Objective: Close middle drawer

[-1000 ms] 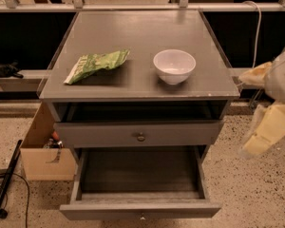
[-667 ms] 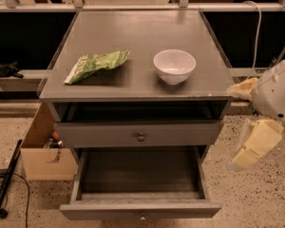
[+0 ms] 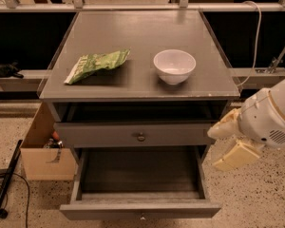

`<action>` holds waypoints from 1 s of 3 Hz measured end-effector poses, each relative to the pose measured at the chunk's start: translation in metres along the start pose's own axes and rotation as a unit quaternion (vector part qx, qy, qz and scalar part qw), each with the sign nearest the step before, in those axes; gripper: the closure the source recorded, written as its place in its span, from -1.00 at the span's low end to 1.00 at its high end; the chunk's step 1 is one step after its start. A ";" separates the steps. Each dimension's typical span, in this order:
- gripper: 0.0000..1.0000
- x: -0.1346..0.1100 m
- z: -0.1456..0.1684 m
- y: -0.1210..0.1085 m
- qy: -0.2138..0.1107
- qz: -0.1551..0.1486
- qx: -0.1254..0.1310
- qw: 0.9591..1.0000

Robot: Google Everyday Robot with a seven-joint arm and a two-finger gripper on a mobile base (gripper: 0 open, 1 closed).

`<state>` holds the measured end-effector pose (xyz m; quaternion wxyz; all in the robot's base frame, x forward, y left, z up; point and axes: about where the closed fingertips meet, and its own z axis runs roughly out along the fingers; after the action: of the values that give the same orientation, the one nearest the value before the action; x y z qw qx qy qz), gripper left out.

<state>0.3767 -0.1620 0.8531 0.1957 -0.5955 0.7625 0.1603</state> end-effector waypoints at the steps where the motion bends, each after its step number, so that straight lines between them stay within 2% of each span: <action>1: 0.31 0.024 0.025 0.002 0.007 0.018 -0.021 1.000; 2: 0.78 0.052 0.062 0.006 0.026 0.035 -0.053 0.998; 3: 1.00 0.054 0.064 0.008 0.027 0.036 -0.056 0.997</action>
Offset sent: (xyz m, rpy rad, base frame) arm -0.0197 -0.0206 -0.1424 -0.0444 0.2526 -0.0056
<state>0.3648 -0.1749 0.7708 0.1356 -0.5820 0.7781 0.1937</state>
